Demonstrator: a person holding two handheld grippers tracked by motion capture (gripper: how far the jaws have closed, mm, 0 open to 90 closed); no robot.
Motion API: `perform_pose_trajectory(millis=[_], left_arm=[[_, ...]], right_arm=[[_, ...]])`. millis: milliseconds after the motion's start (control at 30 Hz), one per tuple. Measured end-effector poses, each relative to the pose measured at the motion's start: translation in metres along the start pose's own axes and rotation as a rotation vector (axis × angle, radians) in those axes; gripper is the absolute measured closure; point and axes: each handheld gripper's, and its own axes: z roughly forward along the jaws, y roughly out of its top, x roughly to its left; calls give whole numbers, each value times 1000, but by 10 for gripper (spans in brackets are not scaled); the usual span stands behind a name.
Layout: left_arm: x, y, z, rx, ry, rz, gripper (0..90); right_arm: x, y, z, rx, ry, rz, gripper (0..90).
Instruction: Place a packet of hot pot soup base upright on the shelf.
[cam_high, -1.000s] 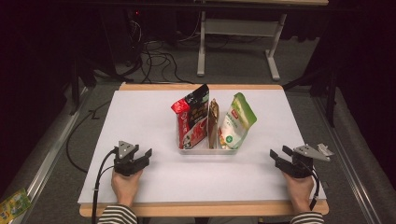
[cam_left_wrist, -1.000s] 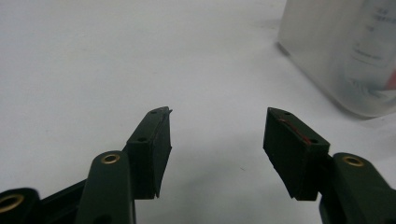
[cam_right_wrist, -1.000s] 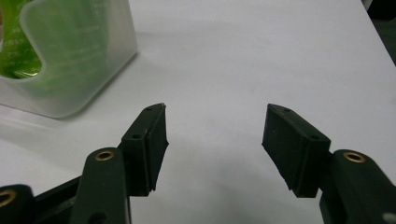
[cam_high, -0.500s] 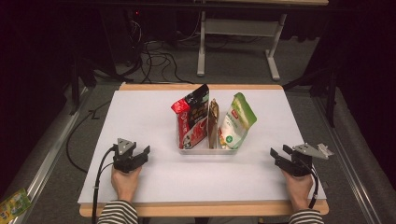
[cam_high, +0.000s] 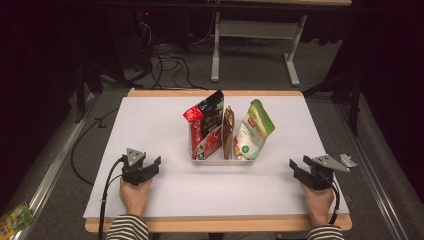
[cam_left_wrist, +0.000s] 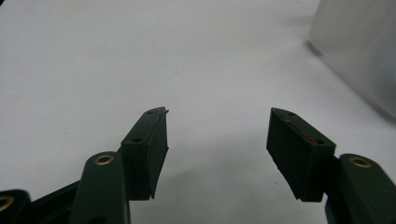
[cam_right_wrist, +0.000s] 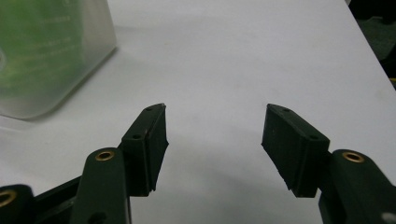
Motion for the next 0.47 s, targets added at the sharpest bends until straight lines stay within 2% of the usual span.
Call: perform_pose_trajectory(millis=[133, 233, 467], left_arm=[[0, -1, -1, -3, 1, 4, 380], [0, -1, -2, -14, 0, -8, 379], [0, -1, -2, -15, -2, -6, 384]], right_arm=[[-1, 0, -1, -1, 4, 12, 402], [-1, -1, -1, -1, 3, 18, 401], [0, -1, 0, 1, -2, 9, 399]])
